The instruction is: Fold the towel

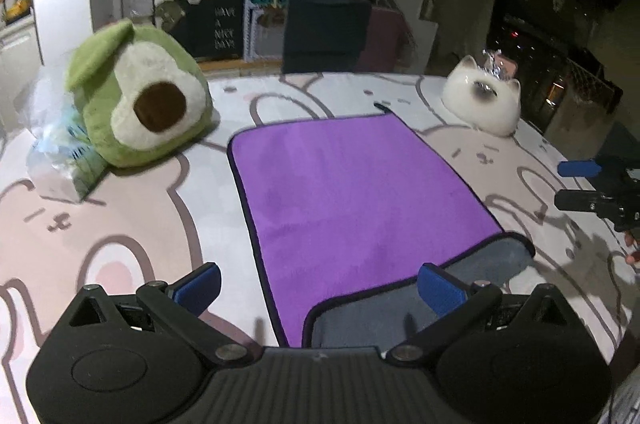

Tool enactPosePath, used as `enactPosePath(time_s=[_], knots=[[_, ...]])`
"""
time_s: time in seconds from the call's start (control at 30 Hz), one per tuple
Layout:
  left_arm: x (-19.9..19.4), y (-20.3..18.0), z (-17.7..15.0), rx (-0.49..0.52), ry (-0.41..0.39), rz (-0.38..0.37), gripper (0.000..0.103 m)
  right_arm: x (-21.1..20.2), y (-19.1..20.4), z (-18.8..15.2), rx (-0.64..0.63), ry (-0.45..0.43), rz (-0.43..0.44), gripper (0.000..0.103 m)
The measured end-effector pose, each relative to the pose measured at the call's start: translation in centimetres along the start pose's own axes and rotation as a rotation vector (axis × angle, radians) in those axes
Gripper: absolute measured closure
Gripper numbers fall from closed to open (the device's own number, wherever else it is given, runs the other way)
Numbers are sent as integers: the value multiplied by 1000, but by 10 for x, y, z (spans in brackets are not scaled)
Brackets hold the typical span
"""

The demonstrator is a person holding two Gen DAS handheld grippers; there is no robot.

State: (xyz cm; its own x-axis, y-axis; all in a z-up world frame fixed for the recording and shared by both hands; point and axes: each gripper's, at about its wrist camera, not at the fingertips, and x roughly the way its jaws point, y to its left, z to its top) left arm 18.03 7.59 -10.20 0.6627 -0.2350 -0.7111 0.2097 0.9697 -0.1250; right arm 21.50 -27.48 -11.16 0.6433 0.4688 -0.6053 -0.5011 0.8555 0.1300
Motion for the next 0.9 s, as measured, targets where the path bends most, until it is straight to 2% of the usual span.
enactPosePath(time_s=[0.1, 0.17, 0.2, 0.23, 0.33, 0.47, 0.53, 0.7, 0.77, 0.9], knots=[[6, 5, -1, -6, 30, -33, 2, 10, -4, -3, -10, 30, 16, 0], [12, 8, 0, -10, 53, -51, 11, 15, -5, -4, -18, 78, 59, 1], [15, 10, 0, -13, 71, -56, 13, 19, -5, -4, -16, 103, 67, 3], [19, 11, 0, -16, 87, -58, 20, 22, -5, -5, -12, 124, 64, 6], [28, 13, -1, -22, 137, -68, 34, 32, -3, -7, -15, 185, 83, 29], [37, 14, -2, -35, 184, -86, 45, 41, 1, -12, -18, 254, 94, 46], [39, 13, -2, -38, 197, -100, 50, 48, 3, -14, -24, 293, 90, 51], [49, 12, -2, -33, 248, -98, 66, 60, 3, -18, 4, 354, 91, 57], [52, 13, -3, -39, 267, -94, 76, 63, 1, -19, 24, 368, 91, 60], [56, 17, -5, -47, 305, -85, 78, 69, -1, -19, 31, 382, 73, 61]])
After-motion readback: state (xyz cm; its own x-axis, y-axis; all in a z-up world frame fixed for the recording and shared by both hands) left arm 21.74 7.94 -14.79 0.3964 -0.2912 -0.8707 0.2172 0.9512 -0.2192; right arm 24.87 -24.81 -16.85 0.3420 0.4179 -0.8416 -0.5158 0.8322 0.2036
